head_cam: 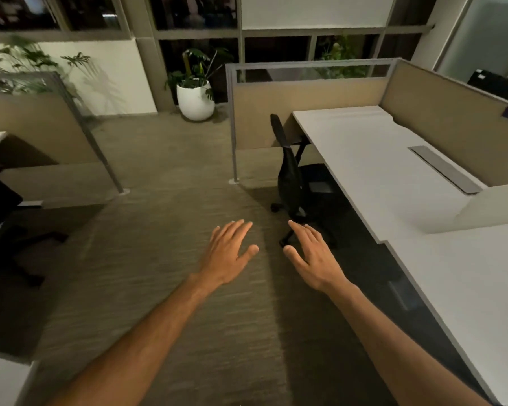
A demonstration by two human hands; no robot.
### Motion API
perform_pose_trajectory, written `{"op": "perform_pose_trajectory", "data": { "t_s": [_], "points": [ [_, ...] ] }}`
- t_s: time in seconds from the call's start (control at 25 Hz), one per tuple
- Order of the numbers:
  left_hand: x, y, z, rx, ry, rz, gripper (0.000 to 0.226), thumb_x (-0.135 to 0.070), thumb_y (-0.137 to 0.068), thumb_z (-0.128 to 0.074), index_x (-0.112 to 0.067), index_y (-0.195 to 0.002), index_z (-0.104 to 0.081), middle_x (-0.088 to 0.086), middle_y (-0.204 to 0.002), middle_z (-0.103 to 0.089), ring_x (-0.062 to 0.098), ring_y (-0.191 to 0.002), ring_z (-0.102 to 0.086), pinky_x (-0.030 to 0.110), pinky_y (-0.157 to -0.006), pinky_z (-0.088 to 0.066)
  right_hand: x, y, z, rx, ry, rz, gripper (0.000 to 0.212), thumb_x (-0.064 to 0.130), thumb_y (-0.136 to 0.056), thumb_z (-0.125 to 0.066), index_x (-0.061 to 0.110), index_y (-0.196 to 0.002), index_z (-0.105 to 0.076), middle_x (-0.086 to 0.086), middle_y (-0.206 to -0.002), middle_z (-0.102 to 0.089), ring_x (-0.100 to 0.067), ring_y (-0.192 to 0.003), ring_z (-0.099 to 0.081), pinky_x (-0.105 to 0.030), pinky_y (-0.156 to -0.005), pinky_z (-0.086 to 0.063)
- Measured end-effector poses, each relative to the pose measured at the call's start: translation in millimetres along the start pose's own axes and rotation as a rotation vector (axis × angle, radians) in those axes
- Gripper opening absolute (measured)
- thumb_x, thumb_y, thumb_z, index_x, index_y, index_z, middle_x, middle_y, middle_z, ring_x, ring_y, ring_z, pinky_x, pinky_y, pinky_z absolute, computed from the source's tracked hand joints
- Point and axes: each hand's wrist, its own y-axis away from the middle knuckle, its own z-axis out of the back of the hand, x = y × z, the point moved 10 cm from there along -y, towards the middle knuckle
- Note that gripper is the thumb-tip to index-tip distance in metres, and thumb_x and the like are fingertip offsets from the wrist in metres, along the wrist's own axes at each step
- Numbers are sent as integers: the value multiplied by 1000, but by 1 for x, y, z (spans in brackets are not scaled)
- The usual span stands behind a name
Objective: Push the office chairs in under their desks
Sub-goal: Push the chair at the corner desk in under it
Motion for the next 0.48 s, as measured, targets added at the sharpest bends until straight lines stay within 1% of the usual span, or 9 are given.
{"op": "perform_pose_trajectory", "data": {
  "t_s": [0.08, 0.16, 0.24, 0.36, 0.48],
  "points": [
    [32, -15, 14, -13, 26, 31, 80, -77, -96, -19, -28, -158, -30, 1, -164, -33, 20, -152, -25, 47, -124, -14, 19, -39, -12, 35, -22, 28, 70, 68, -101, -29, 35, -161, -14, 6, -168, -21, -14, -156, -5, -45, -126, -16],
    [57, -34, 23, -27, 30, 23, 77, -77, -97, -20, -30, -158, -29, 0, -164, -33, 18, -151, -24, 47, -124, -15, 33, -77, -23, 57, -21, 71, 72, 70, -100, -27, 35, -161, -13, 7, -168, -20, -14, -156, -5, -46, -126, -17],
    [82, -64, 31, -30, 37, 39, 77, -75, -97, -21, -29, -158, -30, 0, -163, -34, 18, -151, -25, 46, -124, -16, 38, -120, -32, 65, -7, 96, 72, 68, -101, -29, 33, -162, -12, 5, -168, -20, -16, -156, -7, -47, -126, -18],
    [120, -110, 30, -22, 42, 88, 78, -74, -96, -22, -26, -158, -31, 2, -163, -34, 19, -151, -26, 45, -124, -17, 31, -182, -53, 92, -15, 100, 76, 70, -99, -27, 32, -162, -9, 2, -168, -21, -19, -155, -10, -45, -125, -18],
    [152, -176, 25, 12, 38, 79, 77, -72, -97, -26, -26, -158, -31, 1, -164, -32, 18, -151, -25, 39, -122, -12, 17, -257, -69, 111, -14, 116, 78, 71, -98, -26, 32, -162, -7, 2, -168, -21, -19, -155, -11, -48, -125, -20]
  ]
}}
